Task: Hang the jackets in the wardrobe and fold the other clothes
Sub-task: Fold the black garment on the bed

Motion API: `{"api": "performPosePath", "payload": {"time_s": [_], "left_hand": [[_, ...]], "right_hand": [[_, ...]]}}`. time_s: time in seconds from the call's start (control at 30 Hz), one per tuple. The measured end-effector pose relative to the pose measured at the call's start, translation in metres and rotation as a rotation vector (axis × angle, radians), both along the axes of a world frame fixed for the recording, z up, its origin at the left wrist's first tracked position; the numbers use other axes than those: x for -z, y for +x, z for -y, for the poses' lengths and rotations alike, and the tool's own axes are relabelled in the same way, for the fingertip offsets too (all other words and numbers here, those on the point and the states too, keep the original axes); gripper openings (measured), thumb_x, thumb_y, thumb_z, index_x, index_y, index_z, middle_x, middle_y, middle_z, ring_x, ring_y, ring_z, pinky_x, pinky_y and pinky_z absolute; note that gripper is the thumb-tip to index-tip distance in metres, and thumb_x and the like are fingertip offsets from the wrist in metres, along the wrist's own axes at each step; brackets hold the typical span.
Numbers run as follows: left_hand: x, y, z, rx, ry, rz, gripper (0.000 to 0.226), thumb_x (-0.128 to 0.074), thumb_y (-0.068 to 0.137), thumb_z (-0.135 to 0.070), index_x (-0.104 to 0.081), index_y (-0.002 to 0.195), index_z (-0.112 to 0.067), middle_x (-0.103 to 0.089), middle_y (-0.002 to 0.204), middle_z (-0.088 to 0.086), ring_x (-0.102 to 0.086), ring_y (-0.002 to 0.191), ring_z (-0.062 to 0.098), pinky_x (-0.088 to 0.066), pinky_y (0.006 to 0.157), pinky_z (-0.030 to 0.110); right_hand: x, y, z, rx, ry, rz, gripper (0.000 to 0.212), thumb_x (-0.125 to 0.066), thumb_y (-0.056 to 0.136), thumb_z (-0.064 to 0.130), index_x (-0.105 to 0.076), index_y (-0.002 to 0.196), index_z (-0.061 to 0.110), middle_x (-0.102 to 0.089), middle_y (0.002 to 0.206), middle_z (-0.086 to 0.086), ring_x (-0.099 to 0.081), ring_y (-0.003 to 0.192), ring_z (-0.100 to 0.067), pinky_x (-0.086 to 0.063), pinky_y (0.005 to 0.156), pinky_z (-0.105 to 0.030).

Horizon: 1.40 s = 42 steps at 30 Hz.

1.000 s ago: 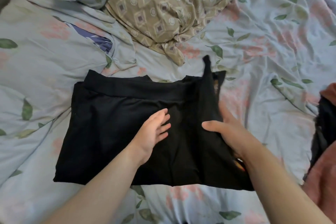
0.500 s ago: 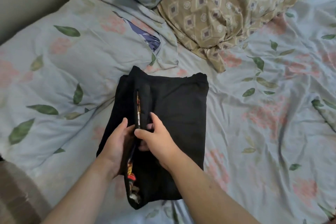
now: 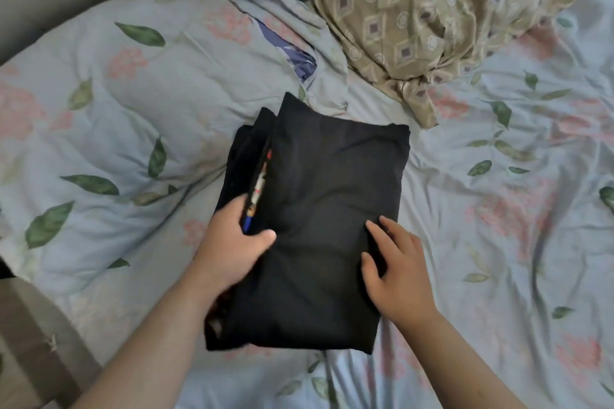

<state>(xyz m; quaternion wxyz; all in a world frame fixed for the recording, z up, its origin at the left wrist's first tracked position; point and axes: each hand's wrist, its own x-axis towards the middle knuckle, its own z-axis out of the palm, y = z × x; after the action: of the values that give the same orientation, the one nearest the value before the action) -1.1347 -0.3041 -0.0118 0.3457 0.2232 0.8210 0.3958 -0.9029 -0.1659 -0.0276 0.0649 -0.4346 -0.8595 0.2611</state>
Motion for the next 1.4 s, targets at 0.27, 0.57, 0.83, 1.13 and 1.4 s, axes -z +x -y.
{"api": "performPosePath", "payload": {"time_s": [0.27, 0.57, 0.83, 1.13, 1.4], "left_hand": [[0.029, -0.020, 0.011, 0.070, -0.290, -0.456, 0.073, -0.077, 0.080, -0.012, -0.043, 0.144, -0.011, -0.051, 0.137, 0.013, -0.049, 0.127, 0.035, -0.042, 0.101, 0.043], [0.049, 0.032, -0.017, 0.701, -0.361, -0.875, 0.091, -0.049, 0.083, -0.067, -0.023, 0.155, -0.017, -0.024, 0.161, 0.016, -0.018, 0.150, 0.033, -0.012, 0.121, 0.056], [0.096, 0.020, -0.012, 0.661, -0.401, -0.884, 0.100, -0.037, 0.078, -0.077, -0.013, 0.158, -0.023, -0.010, 0.163, 0.017, -0.005, 0.151, 0.036, -0.001, 0.121, 0.056], [0.113, 0.019, -0.020, 0.668, -0.463, -0.884, 0.099, -0.033, 0.078, -0.075, -0.009, 0.157, -0.020, -0.004, 0.164, 0.019, 0.001, 0.151, 0.038, -0.004, 0.120, 0.061], [0.057, -0.014, -0.026, 0.616, -0.262, -0.919, 0.086, -0.042, 0.081, -0.063, -0.028, 0.153, -0.019, -0.021, 0.161, 0.019, -0.015, 0.150, 0.036, -0.005, 0.123, 0.048]], "right_hand": [[0.029, -0.047, 0.014, -0.191, 0.076, 0.138, 0.059, -0.050, 0.087, 0.041, -0.057, 0.138, 0.013, -0.048, 0.148, -0.015, -0.051, 0.127, -0.034, -0.039, 0.103, -0.044], [0.046, -0.034, 0.015, -0.172, 0.150, 0.075, 0.067, -0.044, 0.094, 0.043, -0.037, 0.152, 0.010, -0.023, 0.161, -0.018, -0.018, 0.151, -0.032, -0.013, 0.124, -0.044], [0.077, -0.040, 0.017, -0.216, 0.224, 0.202, 0.074, -0.043, 0.091, 0.049, -0.028, 0.155, 0.015, -0.017, 0.163, -0.019, -0.010, 0.152, -0.032, -0.007, 0.124, -0.046], [0.099, -0.048, 0.015, -0.238, 0.217, 0.313, 0.081, -0.038, 0.091, 0.051, -0.011, 0.158, 0.016, -0.007, 0.164, -0.019, -0.004, 0.152, -0.033, 0.002, 0.123, -0.046], [0.051, -0.054, -0.014, -0.190, 0.237, 0.066, 0.066, -0.054, 0.083, 0.045, -0.053, 0.141, 0.011, -0.041, 0.151, -0.021, -0.042, 0.135, -0.035, -0.032, 0.108, -0.048]]}}
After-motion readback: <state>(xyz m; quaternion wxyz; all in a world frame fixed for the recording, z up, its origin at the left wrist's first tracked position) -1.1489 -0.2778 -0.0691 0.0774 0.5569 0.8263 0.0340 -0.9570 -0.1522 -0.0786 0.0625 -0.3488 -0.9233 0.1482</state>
